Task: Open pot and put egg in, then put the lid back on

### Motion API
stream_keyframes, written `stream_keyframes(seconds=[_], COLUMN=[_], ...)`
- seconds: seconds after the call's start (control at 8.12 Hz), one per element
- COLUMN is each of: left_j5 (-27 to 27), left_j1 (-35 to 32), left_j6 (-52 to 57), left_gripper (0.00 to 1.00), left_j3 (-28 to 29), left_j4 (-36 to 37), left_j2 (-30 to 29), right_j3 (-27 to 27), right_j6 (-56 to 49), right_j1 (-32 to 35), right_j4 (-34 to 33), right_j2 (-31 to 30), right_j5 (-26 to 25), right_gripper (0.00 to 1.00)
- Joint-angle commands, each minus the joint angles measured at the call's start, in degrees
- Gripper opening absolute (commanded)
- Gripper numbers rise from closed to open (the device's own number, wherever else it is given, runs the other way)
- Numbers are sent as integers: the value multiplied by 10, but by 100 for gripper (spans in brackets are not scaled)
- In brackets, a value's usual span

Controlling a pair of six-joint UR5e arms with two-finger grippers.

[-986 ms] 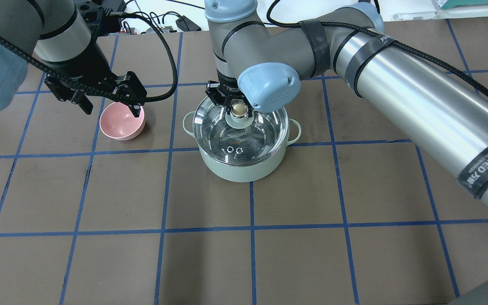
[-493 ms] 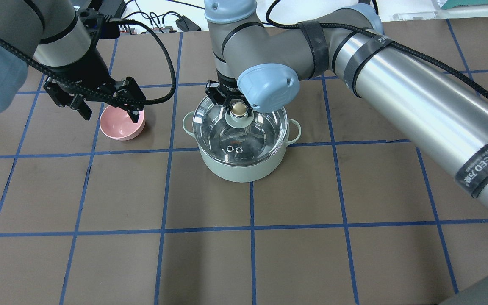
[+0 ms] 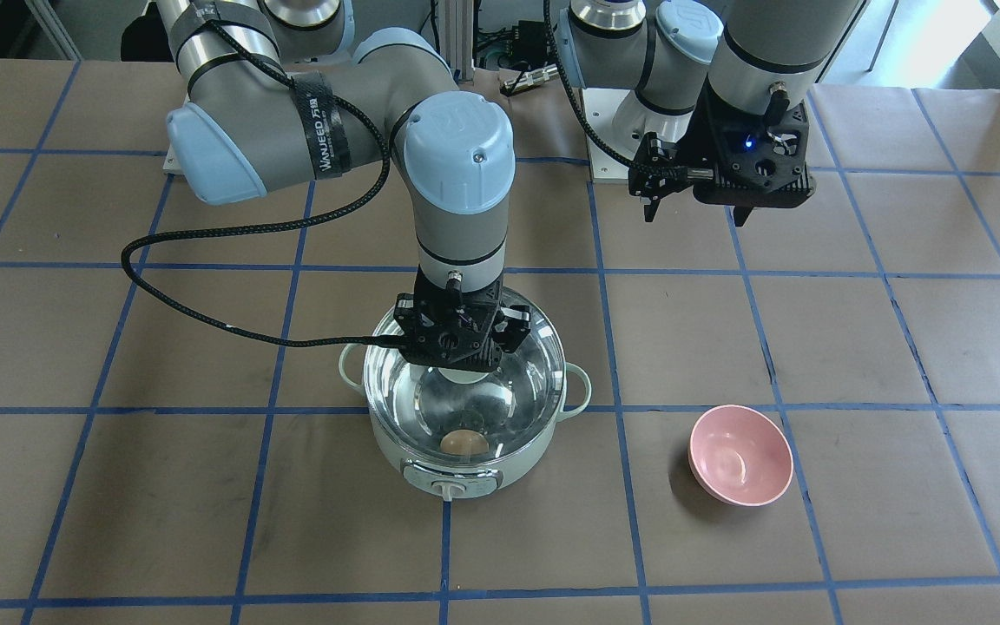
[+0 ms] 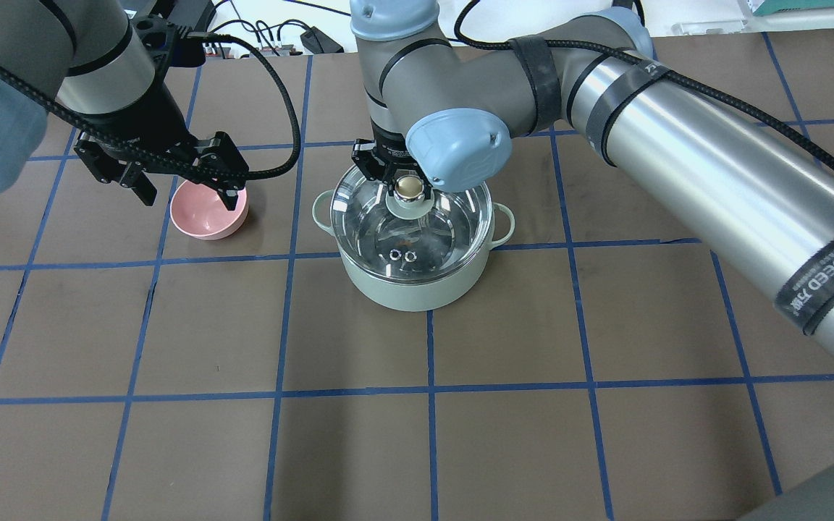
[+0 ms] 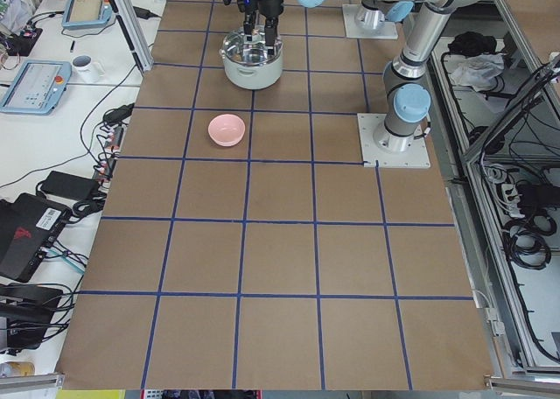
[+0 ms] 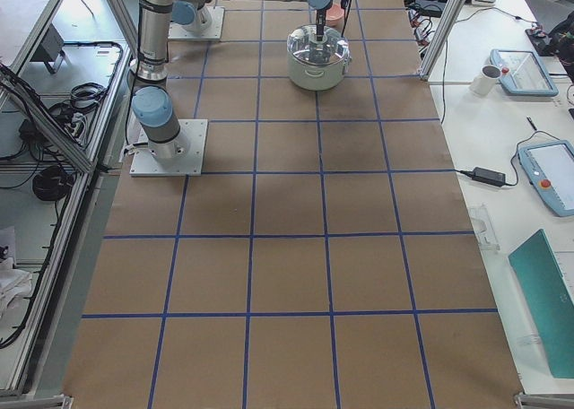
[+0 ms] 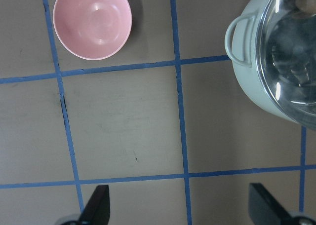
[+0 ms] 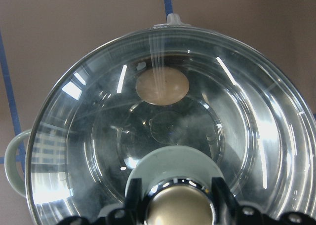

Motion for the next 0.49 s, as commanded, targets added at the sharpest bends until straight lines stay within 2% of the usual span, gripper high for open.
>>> stream_keyframes(seconds=[0.0, 0.37], left_j5=[-4, -5], left_j1=[0, -1], left_j6=[0, -7], left_gripper=[100, 100], left_j3=[0, 0], left_j4=[0, 1], left_j2=[-1, -1], right_j3=[-1, 1], right_j6=[-1, -4], right_j1=[0, 0], right_j4=[-4, -14], right_j2=[2, 3], right_j5=[0, 0], right_gripper=[41, 42])
